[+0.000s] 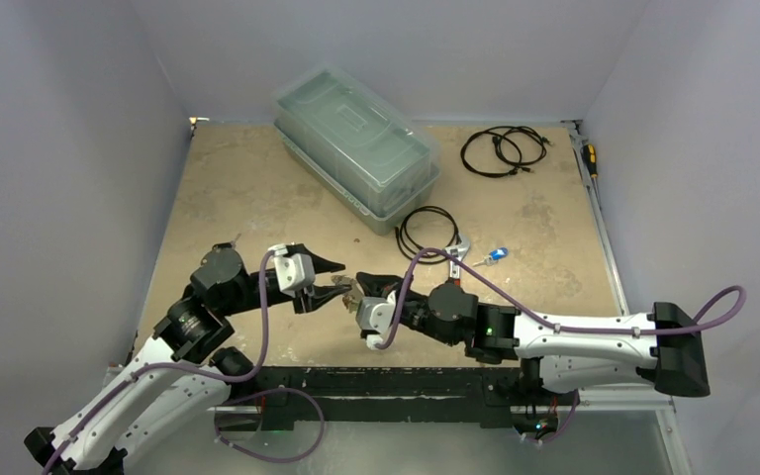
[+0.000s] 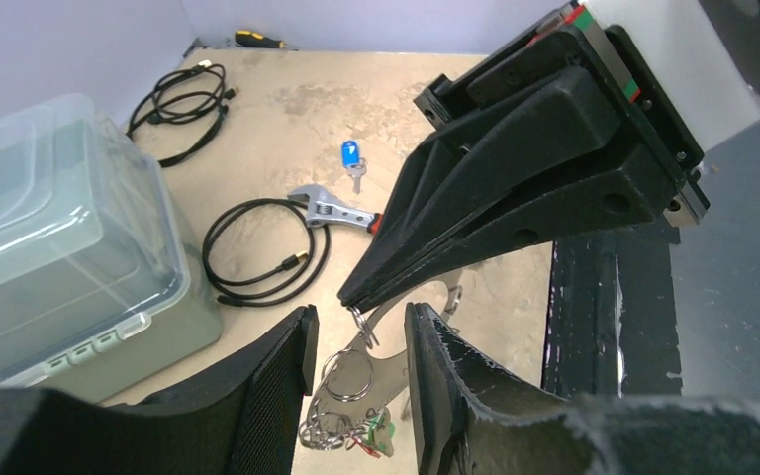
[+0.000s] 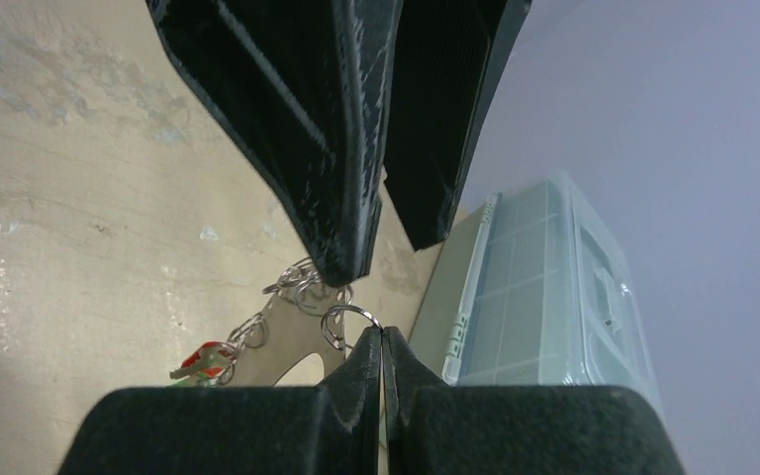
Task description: Put the keys on the keyring
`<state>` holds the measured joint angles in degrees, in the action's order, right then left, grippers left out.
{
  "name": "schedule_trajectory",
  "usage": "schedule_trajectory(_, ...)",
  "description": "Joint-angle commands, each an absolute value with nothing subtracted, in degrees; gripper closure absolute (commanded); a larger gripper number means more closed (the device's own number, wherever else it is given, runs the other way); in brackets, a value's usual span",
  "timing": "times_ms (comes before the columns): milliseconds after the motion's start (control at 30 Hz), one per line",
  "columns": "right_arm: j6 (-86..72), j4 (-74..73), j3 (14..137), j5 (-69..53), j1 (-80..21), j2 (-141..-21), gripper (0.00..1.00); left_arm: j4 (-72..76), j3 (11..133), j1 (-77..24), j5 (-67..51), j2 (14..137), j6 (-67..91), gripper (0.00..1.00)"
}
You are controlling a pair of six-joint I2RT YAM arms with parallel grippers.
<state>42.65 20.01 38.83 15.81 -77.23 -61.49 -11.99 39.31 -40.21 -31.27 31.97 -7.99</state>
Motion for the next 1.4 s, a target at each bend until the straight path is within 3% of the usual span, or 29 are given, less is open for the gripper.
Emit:
schedule_trajectory(0, 42.2, 20.5, 43.1, 18.1, -77.1, -62.0, 1.0, -9.2, 38.3, -40.4, -34.6, 33.1, -10.3, 0.61)
schedule_trajectory(800, 42.4, 20.2, 44.8, 18.9, -77.1, -63.5, 1.0, -6.9, 35.7, -40.4, -28.3, 36.1, -11.9, 0.69)
schedule_trajectory(1033, 42.2, 20.3, 44.7, 19.0, -77.1, -63.7, 1.0, -6.3, 35.5, -40.4, -27.9, 37.6, -12.0, 0.77)
schedule_trajectory(1267, 42.3, 20.4, 44.6, 19.2, -77.1, -63.4, 1.0, -6.0, 35.4, -40.5, -25.5, 38.7, -12.3, 1.0)
schedule_trajectory(1367, 42.2, 20.8, 44.1, 18.4, -77.1, -62.6, 1.0, -5.7, 35.3, -40.5, -24.2, 38.7, -12.3, 1.0)
